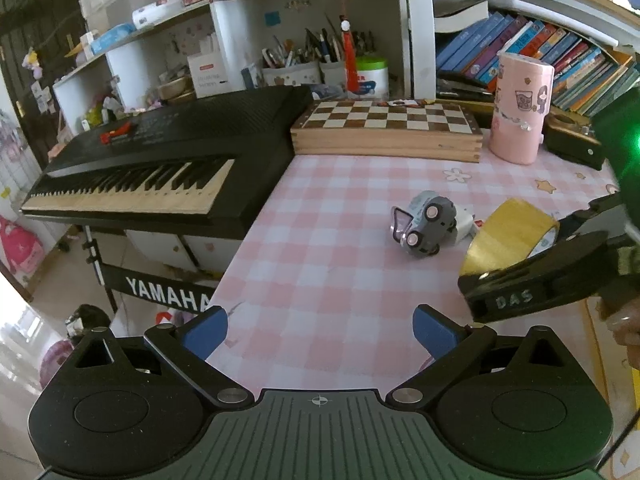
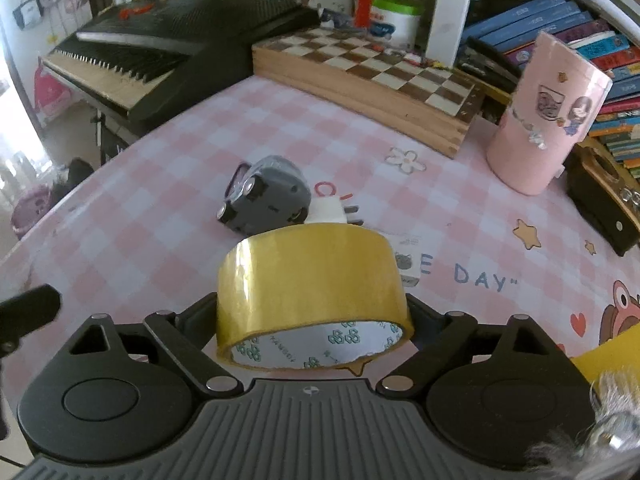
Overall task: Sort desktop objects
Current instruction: 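Move the right tool to the yellow tape roll and grasp it, then grasp the grey toy car with the left tool while the right tool holds the tape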
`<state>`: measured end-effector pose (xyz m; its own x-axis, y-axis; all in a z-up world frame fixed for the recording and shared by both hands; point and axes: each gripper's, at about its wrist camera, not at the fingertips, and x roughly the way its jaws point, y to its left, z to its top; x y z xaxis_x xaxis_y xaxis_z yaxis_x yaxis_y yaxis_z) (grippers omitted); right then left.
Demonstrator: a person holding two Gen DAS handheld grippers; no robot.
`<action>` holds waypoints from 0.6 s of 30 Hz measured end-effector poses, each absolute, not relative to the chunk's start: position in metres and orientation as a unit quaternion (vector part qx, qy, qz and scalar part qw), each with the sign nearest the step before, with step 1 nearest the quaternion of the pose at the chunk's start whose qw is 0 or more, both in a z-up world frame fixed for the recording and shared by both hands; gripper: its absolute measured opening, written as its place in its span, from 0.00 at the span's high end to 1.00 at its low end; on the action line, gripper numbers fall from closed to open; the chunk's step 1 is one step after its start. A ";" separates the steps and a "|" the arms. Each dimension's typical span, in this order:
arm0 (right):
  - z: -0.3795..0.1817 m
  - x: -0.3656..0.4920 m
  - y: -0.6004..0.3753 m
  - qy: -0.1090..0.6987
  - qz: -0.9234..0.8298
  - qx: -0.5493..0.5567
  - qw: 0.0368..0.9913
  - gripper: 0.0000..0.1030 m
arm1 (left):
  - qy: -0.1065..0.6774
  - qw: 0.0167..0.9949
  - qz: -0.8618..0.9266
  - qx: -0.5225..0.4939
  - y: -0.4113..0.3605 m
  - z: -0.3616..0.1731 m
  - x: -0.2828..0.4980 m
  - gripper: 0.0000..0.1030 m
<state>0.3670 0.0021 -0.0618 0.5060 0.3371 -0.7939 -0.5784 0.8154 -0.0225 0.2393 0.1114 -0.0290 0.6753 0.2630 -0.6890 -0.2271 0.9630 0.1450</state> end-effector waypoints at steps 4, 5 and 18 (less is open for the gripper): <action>-0.044 0.365 -0.015 0.396 0.239 -0.095 0.882 0.11 | 0.384 0.914 0.126 0.031 0.108 -0.037 0.251 0.02; -0.038 0.365 -0.021 0.388 0.228 -0.075 0.890 0.11 | 0.386 0.913 0.125 0.032 0.107 -0.040 0.255 0.02; 0.003 0.352 -0.067 0.323 0.171 -0.006 0.931 0.11 | 0.349 0.935 0.067 0.012 0.085 -0.057 0.315 0.03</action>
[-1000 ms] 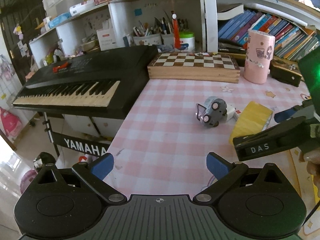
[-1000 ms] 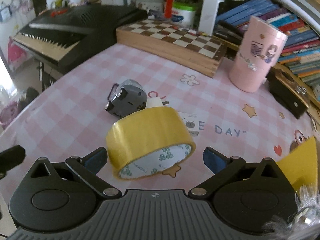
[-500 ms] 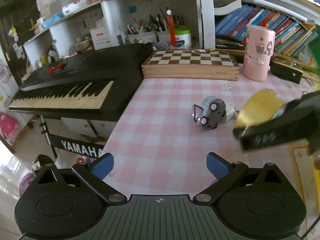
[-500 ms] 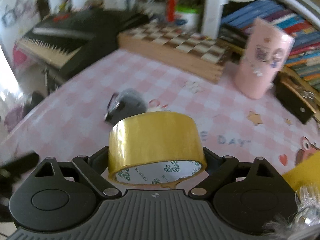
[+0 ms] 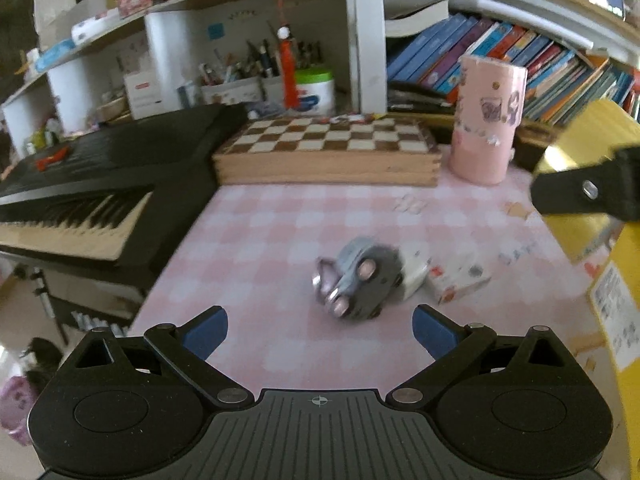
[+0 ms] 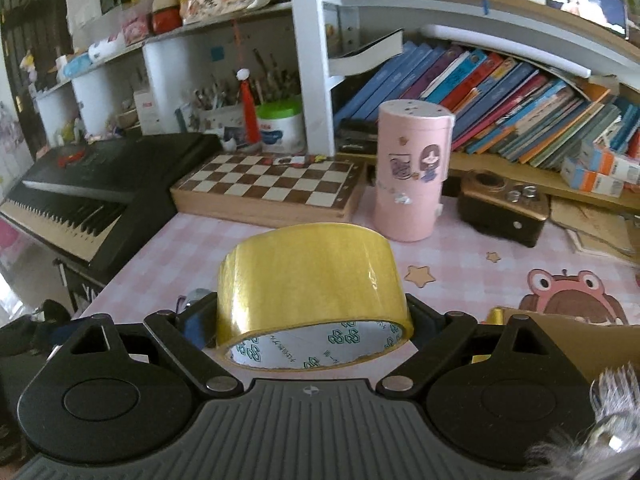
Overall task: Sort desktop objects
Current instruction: 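Grasp the grey toy car with the left tool while the right tool holds the tape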
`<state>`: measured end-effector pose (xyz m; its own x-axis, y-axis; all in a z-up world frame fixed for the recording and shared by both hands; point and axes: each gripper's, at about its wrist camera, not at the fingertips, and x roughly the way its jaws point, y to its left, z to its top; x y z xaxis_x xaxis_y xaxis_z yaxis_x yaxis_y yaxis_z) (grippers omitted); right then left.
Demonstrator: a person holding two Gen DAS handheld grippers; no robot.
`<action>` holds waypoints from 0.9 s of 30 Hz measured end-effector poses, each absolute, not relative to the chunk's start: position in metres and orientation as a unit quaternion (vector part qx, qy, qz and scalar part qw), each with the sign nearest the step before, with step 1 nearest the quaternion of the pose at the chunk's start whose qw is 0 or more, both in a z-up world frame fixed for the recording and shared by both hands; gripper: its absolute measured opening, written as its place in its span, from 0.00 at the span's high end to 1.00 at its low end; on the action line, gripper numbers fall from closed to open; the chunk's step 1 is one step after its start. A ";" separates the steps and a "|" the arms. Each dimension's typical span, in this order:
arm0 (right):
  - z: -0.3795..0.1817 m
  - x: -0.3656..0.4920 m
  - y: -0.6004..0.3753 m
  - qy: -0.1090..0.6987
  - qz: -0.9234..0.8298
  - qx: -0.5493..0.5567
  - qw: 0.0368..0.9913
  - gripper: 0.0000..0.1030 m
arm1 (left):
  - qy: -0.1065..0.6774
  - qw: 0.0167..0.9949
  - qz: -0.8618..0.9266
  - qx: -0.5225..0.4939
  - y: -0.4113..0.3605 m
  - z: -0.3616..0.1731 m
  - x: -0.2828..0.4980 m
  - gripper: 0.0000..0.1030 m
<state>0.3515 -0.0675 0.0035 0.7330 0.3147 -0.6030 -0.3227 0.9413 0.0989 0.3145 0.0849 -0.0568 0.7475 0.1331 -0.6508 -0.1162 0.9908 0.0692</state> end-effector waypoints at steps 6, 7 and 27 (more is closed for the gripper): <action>0.007 0.348 -0.074 0.310 0.171 -0.011 0.935 0.11 | 0.346 0.936 0.065 -0.002 0.082 -0.064 0.339 0.08; 0.006 0.348 -0.073 0.310 0.171 -0.012 0.935 0.11 | 0.346 0.936 0.062 -0.006 0.082 -0.065 0.342 0.09; 0.000 0.353 -0.081 0.331 0.171 0.006 0.928 0.11 | 0.356 0.934 0.017 0.029 0.076 -0.063 0.346 0.44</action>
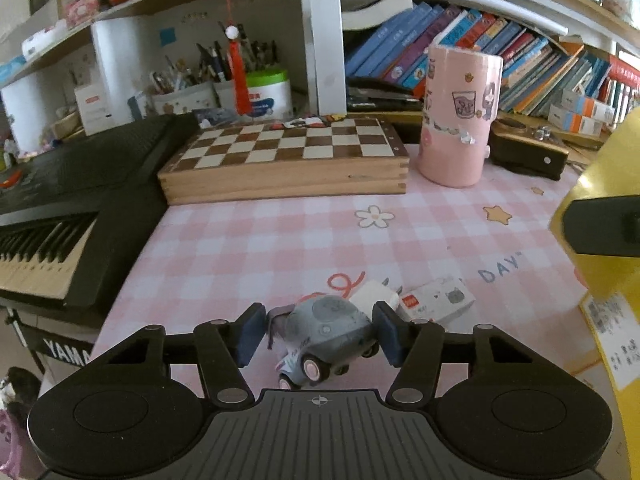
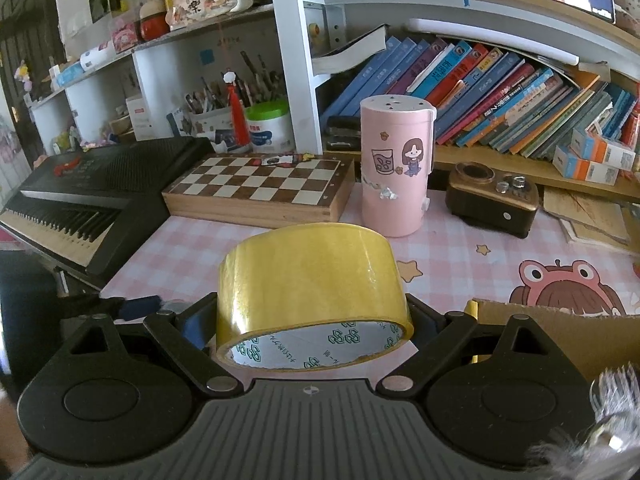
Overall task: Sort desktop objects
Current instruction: 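Grasp the grey toy car with the left tool while the right tool holds the tape, then carry the toy car in the left tool while the right tool carries the tape toward the box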
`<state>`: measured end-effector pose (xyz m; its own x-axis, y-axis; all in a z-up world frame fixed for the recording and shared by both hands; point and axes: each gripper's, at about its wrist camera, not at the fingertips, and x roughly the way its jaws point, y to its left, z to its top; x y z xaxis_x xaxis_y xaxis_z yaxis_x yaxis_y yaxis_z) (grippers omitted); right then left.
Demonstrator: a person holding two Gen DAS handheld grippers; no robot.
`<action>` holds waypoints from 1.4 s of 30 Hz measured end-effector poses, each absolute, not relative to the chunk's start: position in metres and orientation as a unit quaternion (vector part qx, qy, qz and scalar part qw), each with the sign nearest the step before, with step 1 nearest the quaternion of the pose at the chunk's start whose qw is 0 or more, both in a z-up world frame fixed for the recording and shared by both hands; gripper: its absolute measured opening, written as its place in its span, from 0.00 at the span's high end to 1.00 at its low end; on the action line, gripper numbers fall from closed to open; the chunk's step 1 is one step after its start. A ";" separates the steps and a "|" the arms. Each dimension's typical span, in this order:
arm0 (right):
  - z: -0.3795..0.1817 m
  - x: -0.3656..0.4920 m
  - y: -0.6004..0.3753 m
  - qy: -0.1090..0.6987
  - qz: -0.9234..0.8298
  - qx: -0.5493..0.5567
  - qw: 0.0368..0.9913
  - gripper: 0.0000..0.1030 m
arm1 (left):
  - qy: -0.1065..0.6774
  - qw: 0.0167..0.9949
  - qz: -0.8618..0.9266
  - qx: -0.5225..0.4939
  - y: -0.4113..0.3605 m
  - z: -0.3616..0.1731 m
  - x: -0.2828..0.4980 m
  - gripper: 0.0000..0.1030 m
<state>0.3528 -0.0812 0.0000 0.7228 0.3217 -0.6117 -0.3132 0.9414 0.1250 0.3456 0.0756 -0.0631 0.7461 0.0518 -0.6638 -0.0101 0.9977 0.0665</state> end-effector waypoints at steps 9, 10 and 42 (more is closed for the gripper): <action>-0.003 0.328 -0.070 0.343 0.183 -0.015 0.921 0.11 | 0.333 0.943 0.006 0.008 0.088 -0.036 0.295 0.44; -0.003 0.324 -0.069 0.345 0.183 -0.017 0.921 0.11 | 0.332 0.943 0.004 0.008 0.089 -0.033 0.290 0.44; 0.014 0.155 -0.052 0.368 0.147 -0.006 0.918 0.11 | 0.286 0.953 -0.101 -0.026 0.128 0.029 0.134 0.44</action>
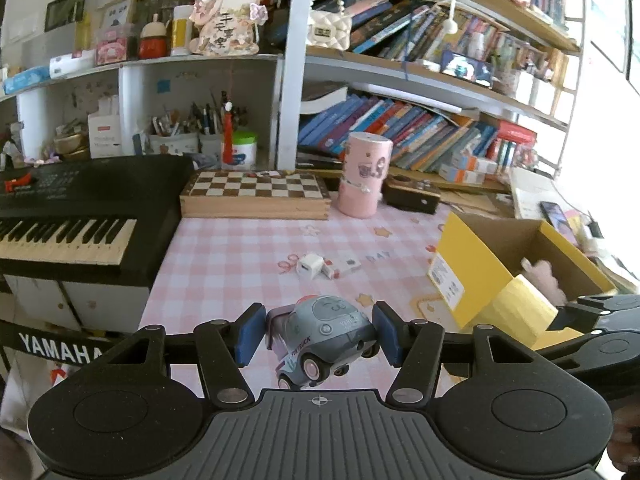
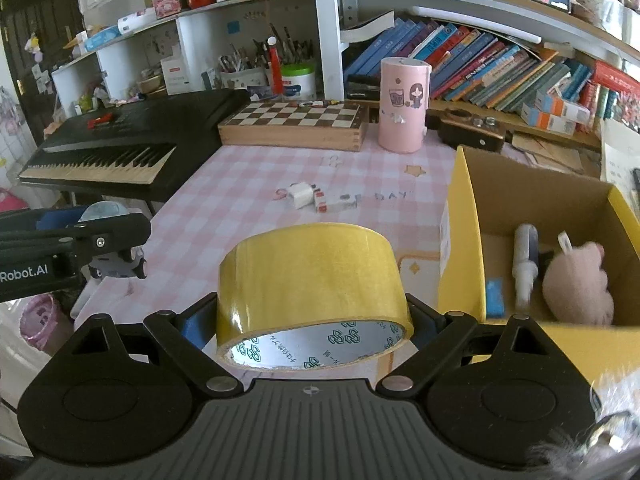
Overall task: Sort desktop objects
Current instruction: 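Carry the toy car in the left tool while the right tool carries the tape toward the box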
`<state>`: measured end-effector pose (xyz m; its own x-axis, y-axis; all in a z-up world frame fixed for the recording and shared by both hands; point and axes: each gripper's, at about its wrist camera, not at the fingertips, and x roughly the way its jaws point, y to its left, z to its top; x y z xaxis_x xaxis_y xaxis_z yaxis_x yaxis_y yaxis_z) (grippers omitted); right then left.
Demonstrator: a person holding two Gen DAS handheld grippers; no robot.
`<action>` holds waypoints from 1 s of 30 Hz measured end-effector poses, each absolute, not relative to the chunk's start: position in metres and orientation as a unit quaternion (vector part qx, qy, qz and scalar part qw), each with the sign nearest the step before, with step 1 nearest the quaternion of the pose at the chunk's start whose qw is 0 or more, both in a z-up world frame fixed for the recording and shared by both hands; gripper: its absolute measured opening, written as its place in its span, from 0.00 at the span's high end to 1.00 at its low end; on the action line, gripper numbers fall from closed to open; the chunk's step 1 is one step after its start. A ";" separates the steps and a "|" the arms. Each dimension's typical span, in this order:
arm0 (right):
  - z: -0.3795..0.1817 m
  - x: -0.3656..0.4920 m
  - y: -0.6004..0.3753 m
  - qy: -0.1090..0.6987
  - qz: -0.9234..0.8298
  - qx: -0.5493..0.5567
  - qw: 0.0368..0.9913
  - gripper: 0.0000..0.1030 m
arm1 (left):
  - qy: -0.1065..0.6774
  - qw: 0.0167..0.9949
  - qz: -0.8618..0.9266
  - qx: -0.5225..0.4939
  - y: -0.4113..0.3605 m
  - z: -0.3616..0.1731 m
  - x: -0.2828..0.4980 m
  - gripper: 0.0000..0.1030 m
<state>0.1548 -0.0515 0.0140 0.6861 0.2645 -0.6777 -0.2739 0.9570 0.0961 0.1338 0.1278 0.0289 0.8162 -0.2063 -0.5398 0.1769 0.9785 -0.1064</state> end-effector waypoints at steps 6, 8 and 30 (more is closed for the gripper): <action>0.012 0.116 -0.042 0.370 0.133 0.005 0.919 0.11 | 0.289 0.949 -0.128 -0.012 0.129 0.029 0.102 0.44; 0.010 0.103 -0.041 0.372 0.126 0.012 0.920 0.11 | 0.291 0.947 -0.136 -0.008 0.129 0.028 0.093 0.44; -0.005 0.004 -0.077 0.387 -0.019 0.083 0.918 0.11 | 0.318 0.901 -0.294 0.036 0.080 0.014 0.059 0.44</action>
